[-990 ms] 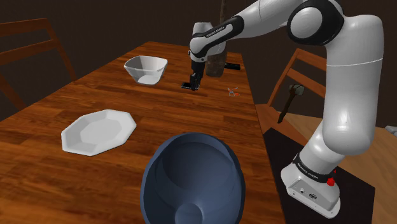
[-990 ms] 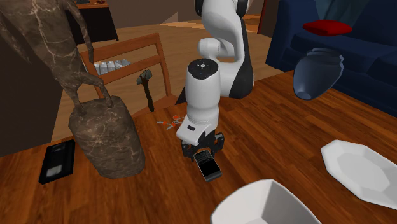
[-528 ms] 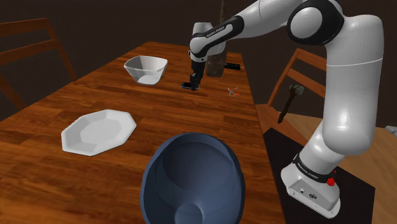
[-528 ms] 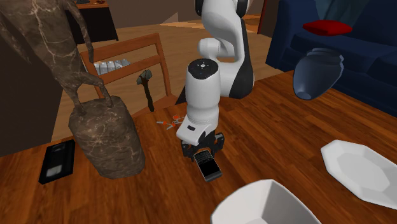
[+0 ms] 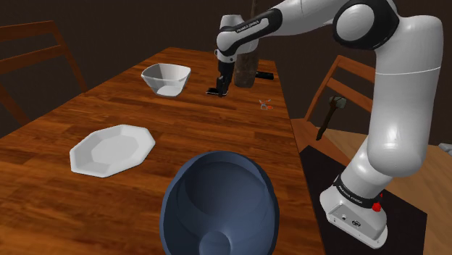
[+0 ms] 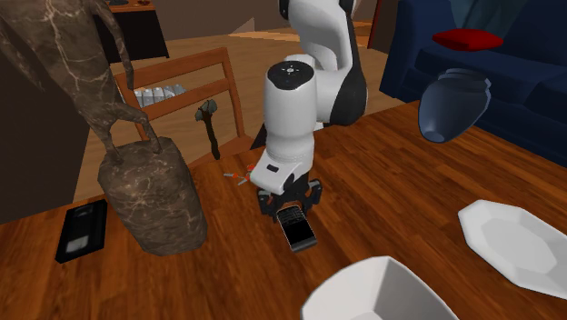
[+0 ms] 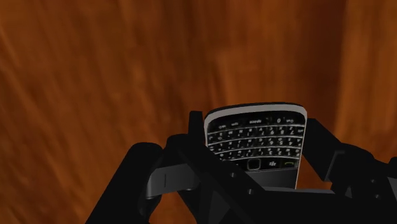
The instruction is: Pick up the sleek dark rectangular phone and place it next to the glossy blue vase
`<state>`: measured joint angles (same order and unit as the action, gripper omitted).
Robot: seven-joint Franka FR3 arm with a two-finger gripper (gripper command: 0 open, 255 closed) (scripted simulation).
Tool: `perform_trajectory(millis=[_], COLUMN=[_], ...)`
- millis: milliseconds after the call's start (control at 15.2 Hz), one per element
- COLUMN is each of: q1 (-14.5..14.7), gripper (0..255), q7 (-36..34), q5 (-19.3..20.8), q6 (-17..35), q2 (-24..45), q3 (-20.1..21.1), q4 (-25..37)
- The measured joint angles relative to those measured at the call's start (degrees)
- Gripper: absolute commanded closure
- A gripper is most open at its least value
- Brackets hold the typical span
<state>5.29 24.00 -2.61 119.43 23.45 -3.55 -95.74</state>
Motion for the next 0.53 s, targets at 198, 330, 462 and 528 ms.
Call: perform_trajectory(millis=[198, 330, 462, 528], q1=[0.02, -0.01, -0.05, -0.01], gripper=[255, 255, 255, 255], q7=[-0.07, -0.09, -0.06, -0.16], q5=[0.09, 0.12, 0.18, 0.21], q6=[-1.83, -3.25, -4.63, -5.35], q2=[-1.0, -1.31, -2.1, -2.19], q3=[-0.04, -0.06, -0.12, -0.1], q4=[0.84, 1.95, 2.53, 3.18])
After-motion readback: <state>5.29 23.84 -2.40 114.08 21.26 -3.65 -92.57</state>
